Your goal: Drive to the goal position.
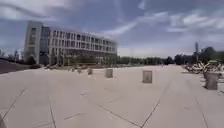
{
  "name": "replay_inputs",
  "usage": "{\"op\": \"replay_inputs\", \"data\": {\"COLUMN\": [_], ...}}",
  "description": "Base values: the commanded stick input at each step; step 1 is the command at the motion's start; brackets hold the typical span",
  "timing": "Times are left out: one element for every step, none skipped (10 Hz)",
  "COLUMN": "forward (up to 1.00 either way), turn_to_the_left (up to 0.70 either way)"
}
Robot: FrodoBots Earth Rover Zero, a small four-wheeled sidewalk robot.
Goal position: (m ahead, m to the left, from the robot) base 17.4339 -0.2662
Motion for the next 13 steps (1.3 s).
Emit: {"op": "replay_inputs", "data": {"forward": [0.6,0.6,0.6,0.6,0.6,0.6,0.6,0.6,0.6,0.6,0.6,0.6,0.6], "turn_to_the_left": [0.0,0.0,0.0,0.0,0.0,0.0,0.0,0.0,0.0,0.0,0.0,0.0,0.0]}}
